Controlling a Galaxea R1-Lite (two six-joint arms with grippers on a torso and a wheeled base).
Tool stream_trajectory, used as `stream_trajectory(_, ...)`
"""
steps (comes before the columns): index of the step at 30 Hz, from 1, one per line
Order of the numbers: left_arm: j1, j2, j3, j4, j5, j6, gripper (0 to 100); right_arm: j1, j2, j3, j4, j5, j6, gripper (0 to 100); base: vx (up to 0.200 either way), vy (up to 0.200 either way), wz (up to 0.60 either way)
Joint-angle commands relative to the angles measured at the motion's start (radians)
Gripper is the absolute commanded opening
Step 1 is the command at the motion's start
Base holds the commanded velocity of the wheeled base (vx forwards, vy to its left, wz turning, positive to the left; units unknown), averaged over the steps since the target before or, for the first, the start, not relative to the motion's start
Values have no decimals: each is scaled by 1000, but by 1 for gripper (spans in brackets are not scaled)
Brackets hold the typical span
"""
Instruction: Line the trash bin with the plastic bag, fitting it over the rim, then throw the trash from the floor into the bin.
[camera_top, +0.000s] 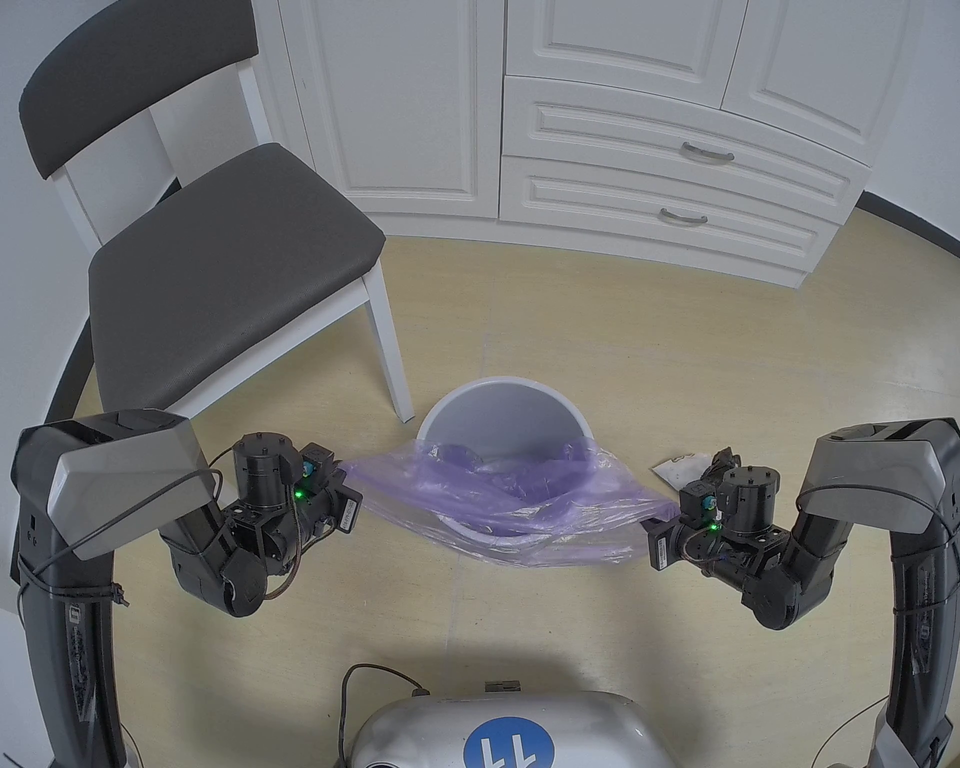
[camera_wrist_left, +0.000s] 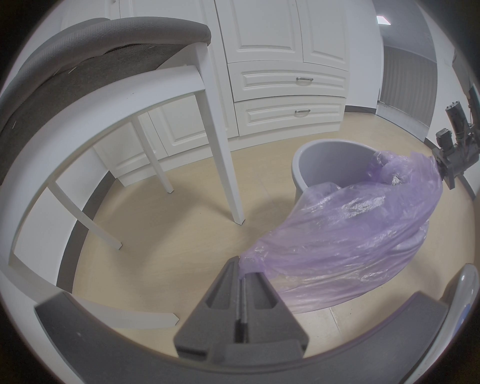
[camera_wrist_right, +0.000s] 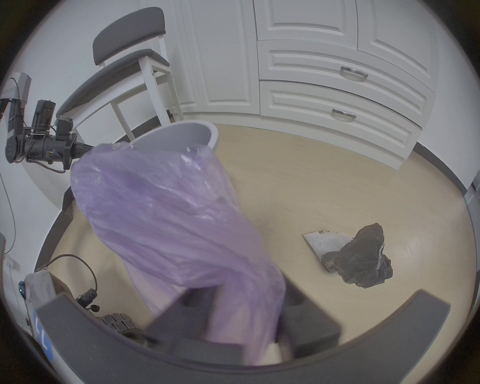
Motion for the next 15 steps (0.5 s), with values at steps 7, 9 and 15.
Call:
stream_trajectory(7, -1, 7, -20, 6, 8, -5, 0, -103, -29, 86, -49, 264, -31, 100, 0, 0, 0)
stream_trajectory(9, 1, 10, -26, 7, 8, -6, 0, -129, -18, 93, -74, 329, -36, 100, 0, 0, 0)
stream_trajectory(15, 5, 30, -49, 13, 11, -9, 0, -247, 65, 120, -230, 622, -31, 100, 0, 0, 0)
